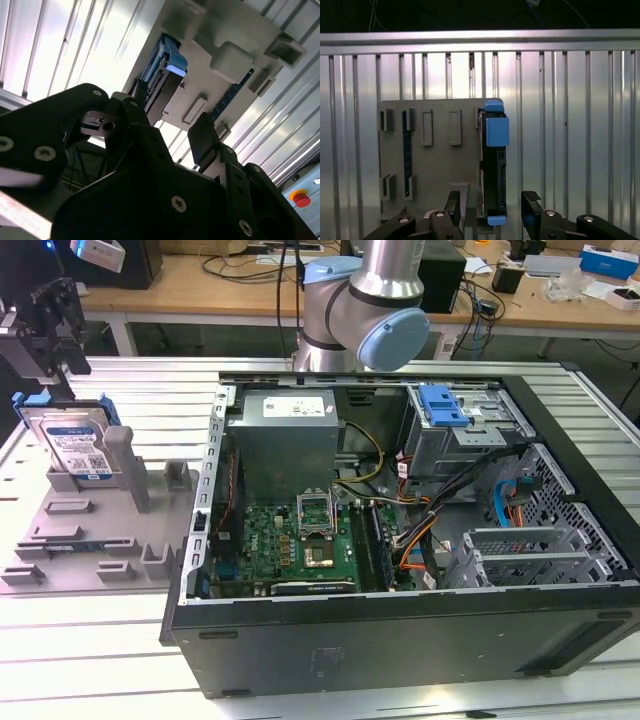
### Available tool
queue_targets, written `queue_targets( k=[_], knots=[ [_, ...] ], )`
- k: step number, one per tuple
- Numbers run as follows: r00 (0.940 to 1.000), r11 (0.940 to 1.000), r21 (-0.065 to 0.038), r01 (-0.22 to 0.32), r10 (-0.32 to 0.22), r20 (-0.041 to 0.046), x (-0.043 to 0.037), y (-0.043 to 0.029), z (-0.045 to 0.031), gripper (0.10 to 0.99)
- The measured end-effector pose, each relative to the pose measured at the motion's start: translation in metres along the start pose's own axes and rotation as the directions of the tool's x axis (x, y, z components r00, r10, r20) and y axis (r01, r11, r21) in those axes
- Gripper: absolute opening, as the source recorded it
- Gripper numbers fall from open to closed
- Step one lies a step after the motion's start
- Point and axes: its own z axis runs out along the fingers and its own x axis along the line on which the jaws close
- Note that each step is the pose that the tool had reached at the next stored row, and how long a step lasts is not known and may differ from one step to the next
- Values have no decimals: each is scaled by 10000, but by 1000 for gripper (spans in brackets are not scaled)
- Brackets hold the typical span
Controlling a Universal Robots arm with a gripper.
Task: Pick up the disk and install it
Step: 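Pick up the disk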
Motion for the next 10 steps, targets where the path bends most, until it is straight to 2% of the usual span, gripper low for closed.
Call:
queue_targets(
  k=[3,8,10],
  knots=[
    [10000,10000,-1,-18,18,0,-1,1,0,600],
    [9995,9995,-2,-313,313,-2,-7,45,6,600],
    [9994,9994,-3,-353,353,-2,-50,113,10,600]
  ],
)
